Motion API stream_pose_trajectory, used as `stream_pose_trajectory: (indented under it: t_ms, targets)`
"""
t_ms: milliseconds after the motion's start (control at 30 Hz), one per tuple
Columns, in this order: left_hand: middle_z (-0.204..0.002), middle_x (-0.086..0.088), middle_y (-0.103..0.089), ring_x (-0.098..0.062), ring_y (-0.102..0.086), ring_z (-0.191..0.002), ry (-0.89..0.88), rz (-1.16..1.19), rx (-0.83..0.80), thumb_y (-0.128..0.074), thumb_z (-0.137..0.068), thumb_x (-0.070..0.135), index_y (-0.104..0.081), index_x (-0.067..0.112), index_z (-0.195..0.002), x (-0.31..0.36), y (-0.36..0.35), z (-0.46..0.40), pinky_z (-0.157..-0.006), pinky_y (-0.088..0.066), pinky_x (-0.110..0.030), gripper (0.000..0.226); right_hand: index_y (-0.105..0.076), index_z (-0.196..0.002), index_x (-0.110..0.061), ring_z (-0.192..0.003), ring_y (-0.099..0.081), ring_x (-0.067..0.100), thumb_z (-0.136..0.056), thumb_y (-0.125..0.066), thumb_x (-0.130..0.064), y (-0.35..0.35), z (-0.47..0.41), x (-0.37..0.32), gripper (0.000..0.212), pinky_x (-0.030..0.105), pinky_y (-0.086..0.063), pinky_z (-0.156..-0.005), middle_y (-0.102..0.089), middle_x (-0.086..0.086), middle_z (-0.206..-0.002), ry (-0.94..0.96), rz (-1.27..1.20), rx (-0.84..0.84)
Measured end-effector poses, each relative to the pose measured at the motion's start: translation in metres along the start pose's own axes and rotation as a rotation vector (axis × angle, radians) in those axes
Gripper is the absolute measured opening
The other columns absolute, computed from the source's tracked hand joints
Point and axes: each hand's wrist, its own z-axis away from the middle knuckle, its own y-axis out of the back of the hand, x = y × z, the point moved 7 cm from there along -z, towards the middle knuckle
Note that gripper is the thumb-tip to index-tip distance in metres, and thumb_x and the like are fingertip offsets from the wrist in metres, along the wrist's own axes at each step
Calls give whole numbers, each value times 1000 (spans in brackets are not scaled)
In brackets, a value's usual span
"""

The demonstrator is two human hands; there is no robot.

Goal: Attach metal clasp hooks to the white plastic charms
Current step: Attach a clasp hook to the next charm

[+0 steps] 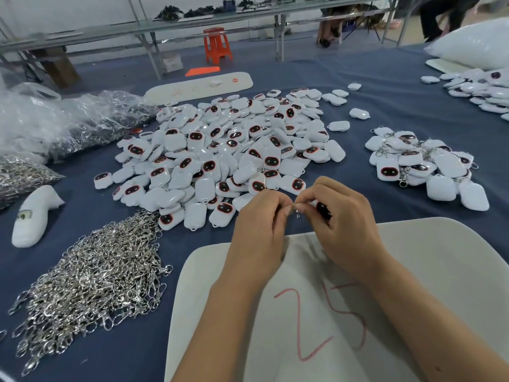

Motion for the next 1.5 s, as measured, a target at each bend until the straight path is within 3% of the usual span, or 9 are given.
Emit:
stream_pose_trajectory:
  t_ms: [100, 300, 500, 700, 767, 867, 1067, 1267, 1500]
  targets:
    - [-81, 10, -59, -11, -55, -79, -21, -4, 3, -60, -97, 6, -61, 17, -85, 1, 3, 0, -68, -43, -24, 16, -71, -89, -14, -65, -46, 7, -94, -73, -4, 0, 0, 0, 11, 38, -46, -57, -52, -15, -85, 19, 2, -15]
    - [-79, 8, -61, -16, -60, -76, 32, 58, 63, -56, -93, 8, -61, 16, -82, 1, 1, 6, -67, -48, -37, 15, -71, -88, -13, -65, -47, 12, -97, -72, -7, -1, -2, 1, 11, 40, -46, -57, -58, -6, -84, 60, -10, -53]
    - [-77, 6, -57, -16, -53, -75, -8, 5, 125, -55, -94, 2, -55, 16, -82, 7, 3, 6, -64, -42, -30, 19, -71, -88, -14, -66, -51, 13, -98, -72, -11, -2, -3, 1, 11, 31, -44, -61, -57, -13, -84, 33, -81, -40]
    - [-81, 5, -52, -16, -48, -76, -82, -64, 80, -54, -94, -2, -55, 12, -86, 14, 0, 3, -67, -37, -25, 16, -62, -97, -22, -64, -57, 6, -107, -57, -25, -9, 5, 32, 11, 16, -44, -57, -65, -13, -79, -487, -445, 5]
    - [-82, 4, -52, -17, -48, -77, -93, -68, 65, -54, -94, -4, -55, 10, -86, 16, -1, 3, -68, -38, -27, 16, -60, -100, -17, -56, -50, 6, -107, -55, -17, -14, 9, 39, 9, 17, -42, -49, -60, -11, -71, -646, -664, 23]
    - [-82, 3, -53, -19, -47, -77, -118, -58, 51, -55, -95, -5, -55, 8, -85, 18, -2, 3, -69, -40, -32, 16, -61, -104, -11, -51, -47, 12, -101, -63, -7, -12, 9, 38, 5, 20, -41, -46, -56, -7, -66, -691, -775, 72]
    - [-84, 4, -53, -17, -46, -78, -135, -57, 20, -56, -97, -2, -56, 8, -86, 21, -5, 2, -69, -40, -32, 15, -67, -91, -11, -44, -41, 14, -94, -69, -2, -10, 10, 38, 9, 22, -34, -41, -51, 2, -62, -686, -750, 91]
    - [-85, 0, -56, -21, -50, -79, -139, -62, -11, -59, -94, -4, -58, 6, -85, 18, -8, 3, -70, -44, -41, 13, -71, -83, -20, -45, -47, 13, -90, -73, -7, -7, 9, 39, 16, 22, -38, -42, -56, -4, -58, -662, -658, 91]
    - [-82, -4, -56, -22, -48, -76, -137, -168, -32, -63, -91, -3, -59, 5, -85, 17, -15, 4, -67, -42, -43, 11, -71, -82, -29, -64, -62, 30, -84, -75, -15, -3, 7, 40, 14, 50, -59, -66, -68, -2, -69, -595, -364, 67]
